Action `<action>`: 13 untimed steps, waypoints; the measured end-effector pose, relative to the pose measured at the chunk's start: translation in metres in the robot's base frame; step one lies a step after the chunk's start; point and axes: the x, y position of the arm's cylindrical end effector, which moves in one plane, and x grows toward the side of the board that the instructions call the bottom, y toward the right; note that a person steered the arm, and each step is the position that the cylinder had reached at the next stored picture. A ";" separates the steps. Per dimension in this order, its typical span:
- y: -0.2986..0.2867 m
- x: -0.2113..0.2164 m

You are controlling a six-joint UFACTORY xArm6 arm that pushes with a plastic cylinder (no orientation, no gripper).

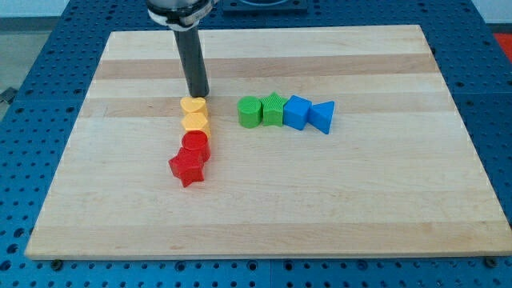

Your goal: Separate blue triangle from blue cube

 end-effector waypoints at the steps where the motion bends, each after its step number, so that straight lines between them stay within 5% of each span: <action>1: 0.043 -0.013; 3: 0.215 -0.013; 4: 0.281 0.022; 7: 0.243 0.119; 9: 0.179 0.117; 13: 0.204 0.088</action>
